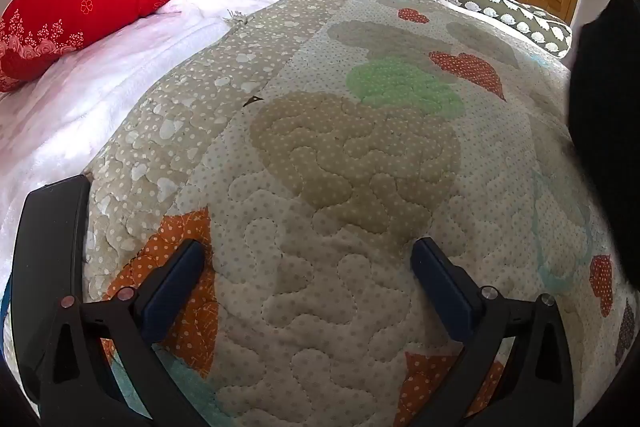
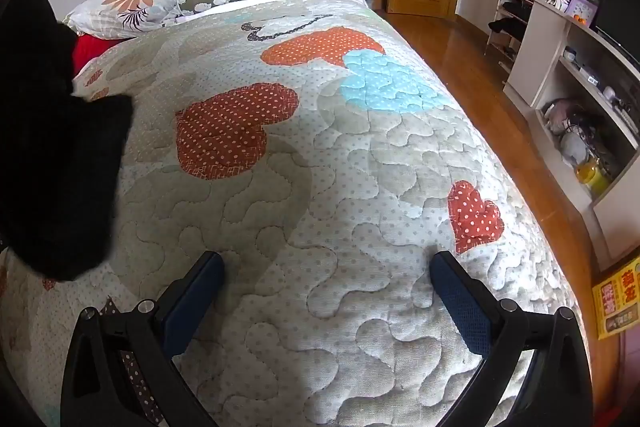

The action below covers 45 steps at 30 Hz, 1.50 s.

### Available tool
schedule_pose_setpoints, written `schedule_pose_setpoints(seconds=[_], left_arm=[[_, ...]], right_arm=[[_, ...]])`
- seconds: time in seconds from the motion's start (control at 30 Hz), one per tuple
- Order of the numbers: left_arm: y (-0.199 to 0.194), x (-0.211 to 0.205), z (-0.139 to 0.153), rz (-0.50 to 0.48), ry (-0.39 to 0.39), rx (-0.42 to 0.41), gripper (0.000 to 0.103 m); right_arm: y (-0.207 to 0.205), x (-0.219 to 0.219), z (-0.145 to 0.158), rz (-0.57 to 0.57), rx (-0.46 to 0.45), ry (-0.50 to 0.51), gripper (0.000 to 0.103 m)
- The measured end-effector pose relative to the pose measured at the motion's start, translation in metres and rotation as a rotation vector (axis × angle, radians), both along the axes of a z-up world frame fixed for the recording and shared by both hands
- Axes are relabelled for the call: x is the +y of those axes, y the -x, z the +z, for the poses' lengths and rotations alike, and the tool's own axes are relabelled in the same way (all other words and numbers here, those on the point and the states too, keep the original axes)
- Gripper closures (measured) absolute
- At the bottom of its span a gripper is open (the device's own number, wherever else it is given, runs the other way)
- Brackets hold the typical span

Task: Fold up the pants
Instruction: 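Drop the black pants onto the quilt in front of both tools, then move both tools toward the waistband of the black pants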

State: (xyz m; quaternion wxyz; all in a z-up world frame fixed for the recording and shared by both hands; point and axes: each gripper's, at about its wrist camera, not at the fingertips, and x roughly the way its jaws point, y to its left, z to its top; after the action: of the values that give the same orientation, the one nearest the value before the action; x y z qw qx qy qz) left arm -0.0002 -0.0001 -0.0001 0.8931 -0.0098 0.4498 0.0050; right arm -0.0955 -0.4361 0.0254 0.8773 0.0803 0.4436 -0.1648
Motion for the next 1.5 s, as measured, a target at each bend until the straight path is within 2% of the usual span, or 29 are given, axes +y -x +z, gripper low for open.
schedule_pose_setpoints(seconds=[1.2,1.33,1.4,1.5], left_arm=[[0.001,0.001,0.000,0.004,-0.013,0.000,0.000],[-0.004,-0.002,0.004,0.006,-0.016,0.058,0.000],[0.001,0.000,0.013,0.003,0.005,0.090,0.000],[0.020,0.008,0.034,0.023,0.092,0.029,0.000]], right_arm=[[-0.001,0.000,0.000,-0.001,-0.002,0.000,0.000],[-0.002,0.001,-0.002,-0.001,-0.001,0.002,0.000],[-0.005,0.003,-0.003,-0.001,0.006,0.011,0.000],[-0.002,0.003,0.002,-0.007,0.009,0.008,0.000]])
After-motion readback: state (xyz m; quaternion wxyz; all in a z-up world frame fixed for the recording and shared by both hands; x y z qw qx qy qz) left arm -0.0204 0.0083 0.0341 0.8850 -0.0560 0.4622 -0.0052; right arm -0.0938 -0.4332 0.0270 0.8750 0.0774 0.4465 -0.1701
